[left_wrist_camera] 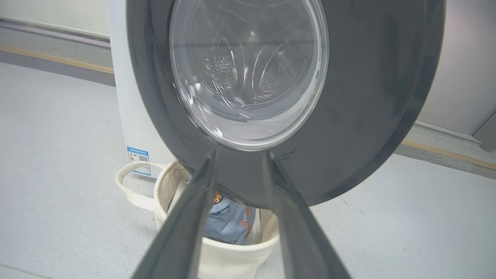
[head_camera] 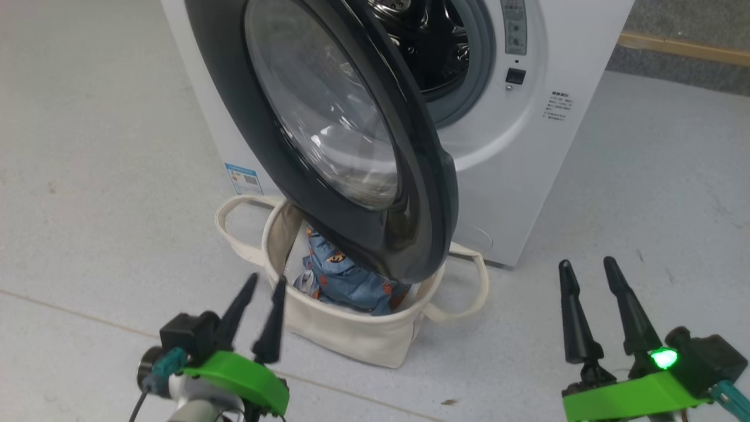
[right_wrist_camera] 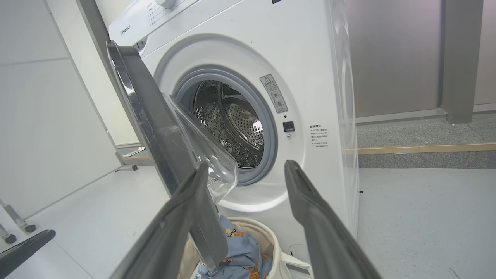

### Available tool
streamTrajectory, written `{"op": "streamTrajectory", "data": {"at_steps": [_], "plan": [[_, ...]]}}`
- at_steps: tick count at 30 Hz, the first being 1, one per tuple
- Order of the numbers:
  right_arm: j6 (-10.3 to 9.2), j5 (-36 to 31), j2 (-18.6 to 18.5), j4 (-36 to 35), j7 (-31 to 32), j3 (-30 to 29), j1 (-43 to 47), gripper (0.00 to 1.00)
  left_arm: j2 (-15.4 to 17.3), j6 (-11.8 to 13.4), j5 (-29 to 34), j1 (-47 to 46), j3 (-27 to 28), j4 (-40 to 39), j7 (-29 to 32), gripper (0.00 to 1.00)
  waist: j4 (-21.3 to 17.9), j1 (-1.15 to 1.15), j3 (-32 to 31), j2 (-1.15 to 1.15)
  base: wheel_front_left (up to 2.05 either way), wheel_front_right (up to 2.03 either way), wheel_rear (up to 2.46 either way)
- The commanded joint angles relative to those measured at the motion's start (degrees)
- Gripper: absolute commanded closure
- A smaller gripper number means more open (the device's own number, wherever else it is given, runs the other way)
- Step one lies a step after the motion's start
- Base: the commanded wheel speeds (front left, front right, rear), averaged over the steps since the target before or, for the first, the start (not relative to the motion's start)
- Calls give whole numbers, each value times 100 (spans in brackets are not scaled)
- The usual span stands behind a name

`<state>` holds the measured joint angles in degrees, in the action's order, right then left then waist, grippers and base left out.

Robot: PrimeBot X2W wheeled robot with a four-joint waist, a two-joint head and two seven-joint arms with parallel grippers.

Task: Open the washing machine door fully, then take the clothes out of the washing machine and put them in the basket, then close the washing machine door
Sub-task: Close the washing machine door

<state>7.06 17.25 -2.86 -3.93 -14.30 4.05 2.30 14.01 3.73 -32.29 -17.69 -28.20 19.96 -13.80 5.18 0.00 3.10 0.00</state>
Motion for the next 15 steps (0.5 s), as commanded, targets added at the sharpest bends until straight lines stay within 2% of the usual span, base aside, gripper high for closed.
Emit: {"op": "streamTrajectory", "data": {"at_steps": [1,2,8,11,15], "plan": [[43,41,-2,-222,-70,178,-78,0,46,80,74,-125,312,-119,-87,8,19,0,-50,0,0,0,0],[43,41,-2,-218,-70,202,-62,0,21,133,131,-70,357,-101,-100,0,23,0,-70,0,0,0,0],[43,-5,-2,-179,-70,260,21,0,-163,486,737,252,759,-231,-117,0,39,0,-161,0,0,0,0],[43,-29,-2,-172,-70,291,33,0,-343,510,961,455,1013,-383,-118,0,26,0,-168,0,0,0,0],[43,-24,-2,-172,-70,309,45,0,-553,402,1269,671,1334,-638,-118,0,18,0,-166,0,0,0,0]]}}
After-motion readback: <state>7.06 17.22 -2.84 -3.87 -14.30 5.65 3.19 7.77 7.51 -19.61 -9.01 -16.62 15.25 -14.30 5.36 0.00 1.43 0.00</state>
